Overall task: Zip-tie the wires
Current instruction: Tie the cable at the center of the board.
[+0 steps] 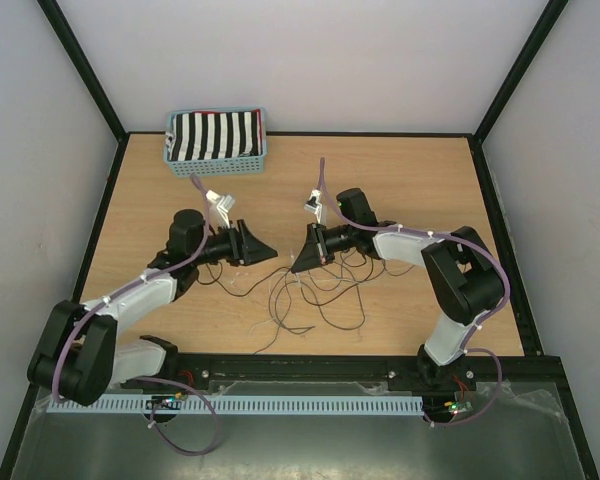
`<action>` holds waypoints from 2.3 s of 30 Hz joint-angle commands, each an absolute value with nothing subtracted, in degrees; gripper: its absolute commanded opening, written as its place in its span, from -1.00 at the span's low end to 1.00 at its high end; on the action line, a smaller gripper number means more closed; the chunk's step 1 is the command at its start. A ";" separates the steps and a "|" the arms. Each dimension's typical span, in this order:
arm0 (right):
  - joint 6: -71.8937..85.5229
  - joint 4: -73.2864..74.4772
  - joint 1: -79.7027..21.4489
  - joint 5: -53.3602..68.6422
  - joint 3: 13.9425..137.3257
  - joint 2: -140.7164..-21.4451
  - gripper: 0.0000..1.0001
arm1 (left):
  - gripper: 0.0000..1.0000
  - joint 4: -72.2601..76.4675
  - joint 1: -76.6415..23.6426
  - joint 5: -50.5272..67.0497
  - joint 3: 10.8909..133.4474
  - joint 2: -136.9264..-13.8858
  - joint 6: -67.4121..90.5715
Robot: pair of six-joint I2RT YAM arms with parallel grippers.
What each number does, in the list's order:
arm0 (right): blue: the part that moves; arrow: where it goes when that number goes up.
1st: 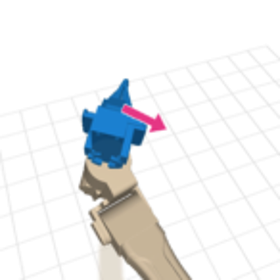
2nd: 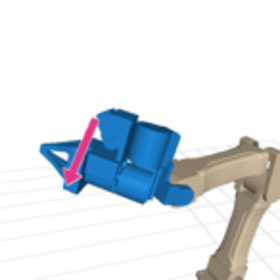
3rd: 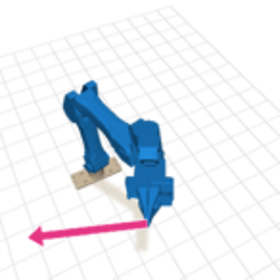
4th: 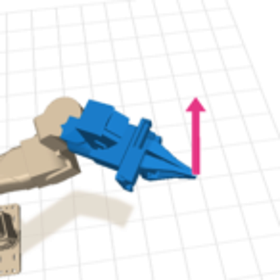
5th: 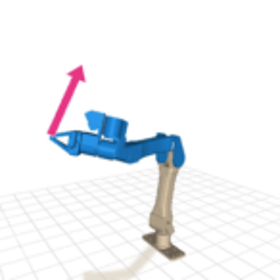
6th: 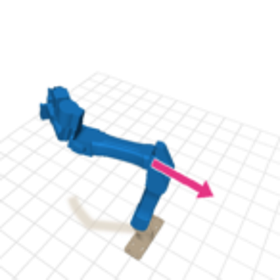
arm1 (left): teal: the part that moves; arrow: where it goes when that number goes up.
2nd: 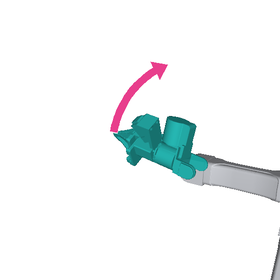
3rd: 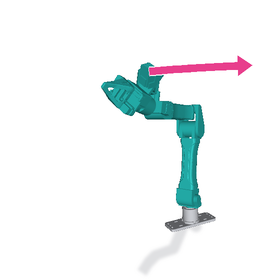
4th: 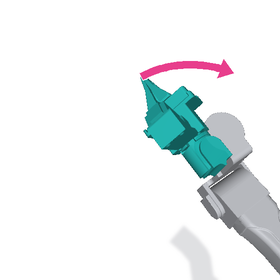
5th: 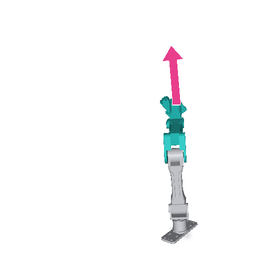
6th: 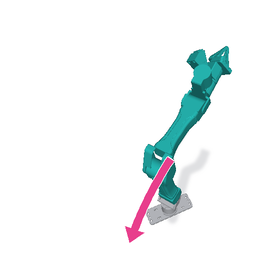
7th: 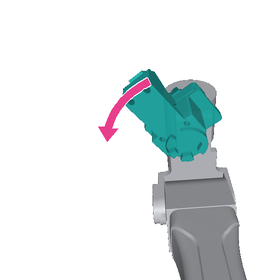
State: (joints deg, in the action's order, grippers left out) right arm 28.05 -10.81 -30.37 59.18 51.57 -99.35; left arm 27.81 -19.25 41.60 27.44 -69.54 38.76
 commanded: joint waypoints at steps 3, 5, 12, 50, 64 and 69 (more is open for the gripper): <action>27.66 -11.77 -30.54 61.33 51.33 -97.37 -1.00 | 0.26 28.82 -19.60 38.84 27.19 -69.91 26.93; 27.82 -11.87 -30.53 61.77 51.39 -97.54 -1.00 | 0.38 29.79 -19.85 37.45 26.29 -70.30 23.12; 28.91 -13.27 -30.50 63.24 51.40 -97.52 -1.00 | 0.48 49.52 -22.26 33.80 19.81 -76.16 16.02; 30.46 -15.20 -30.52 63.98 51.24 -97.82 -1.00 | -0.18 81.13 -30.19 37.76 16.28 -93.07 14.63; 30.98 -16.06 -30.50 64.20 50.95 -97.56 -1.00 | -0.27 84.87 -33.26 35.74 18.65 -99.28 14.98; 31.12 -16.28 -30.50 64.32 50.98 -97.60 -1.00 | -0.28 84.90 -33.97 34.20 18.91 -98.60 13.96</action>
